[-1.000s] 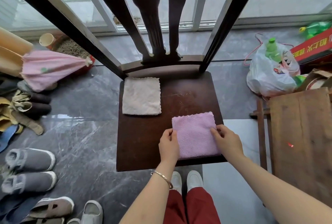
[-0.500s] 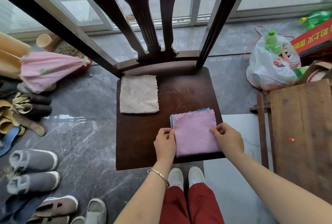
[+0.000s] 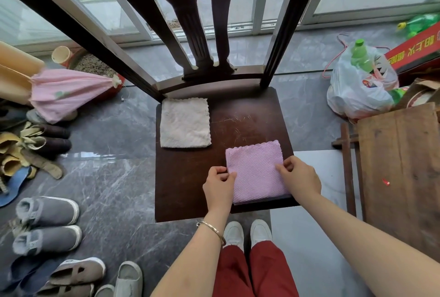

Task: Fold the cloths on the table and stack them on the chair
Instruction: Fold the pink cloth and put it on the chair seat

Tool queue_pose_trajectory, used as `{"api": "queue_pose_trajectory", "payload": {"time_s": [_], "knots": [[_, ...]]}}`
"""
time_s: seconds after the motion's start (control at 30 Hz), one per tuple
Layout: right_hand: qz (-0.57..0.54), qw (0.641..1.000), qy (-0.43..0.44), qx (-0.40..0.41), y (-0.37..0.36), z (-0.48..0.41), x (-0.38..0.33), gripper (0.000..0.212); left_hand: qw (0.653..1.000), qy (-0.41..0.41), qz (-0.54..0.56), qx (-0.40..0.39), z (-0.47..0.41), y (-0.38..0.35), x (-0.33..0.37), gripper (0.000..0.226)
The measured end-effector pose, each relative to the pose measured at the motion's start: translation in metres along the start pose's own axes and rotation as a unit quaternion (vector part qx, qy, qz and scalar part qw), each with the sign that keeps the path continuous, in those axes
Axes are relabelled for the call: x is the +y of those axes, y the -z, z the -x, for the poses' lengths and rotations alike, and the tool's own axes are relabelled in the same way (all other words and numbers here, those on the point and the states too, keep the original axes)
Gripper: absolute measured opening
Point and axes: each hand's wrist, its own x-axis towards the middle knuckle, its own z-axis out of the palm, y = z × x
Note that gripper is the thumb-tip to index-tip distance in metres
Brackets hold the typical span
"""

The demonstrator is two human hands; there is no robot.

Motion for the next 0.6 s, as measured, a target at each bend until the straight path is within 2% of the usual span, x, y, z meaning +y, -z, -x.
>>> {"api": "queue_pose_trajectory", "payload": {"time_s": [0.27, 0.4, 0.6], "knots": [[-0.014, 0.999, -0.003, 0.032, 0.032, 0.024, -0.014, 0.029, 0.999, 0.03, 0.013, -0.012, 0.025, 0.022, 0.023, 0.036], [-0.058, 0.998, 0.013, 0.024, 0.06, 0.043, -0.03, 0.021, 1.0, 0.015, 0.009, -0.007, 0.043, 0.039, 0.047, 0.024], [-0.11, 0.992, 0.055, 0.011, 0.114, 0.094, -0.055, 0.025, 1.0, -0.017, 0.004, -0.017, 0.097, 0.069, 0.097, 0.031]]}}
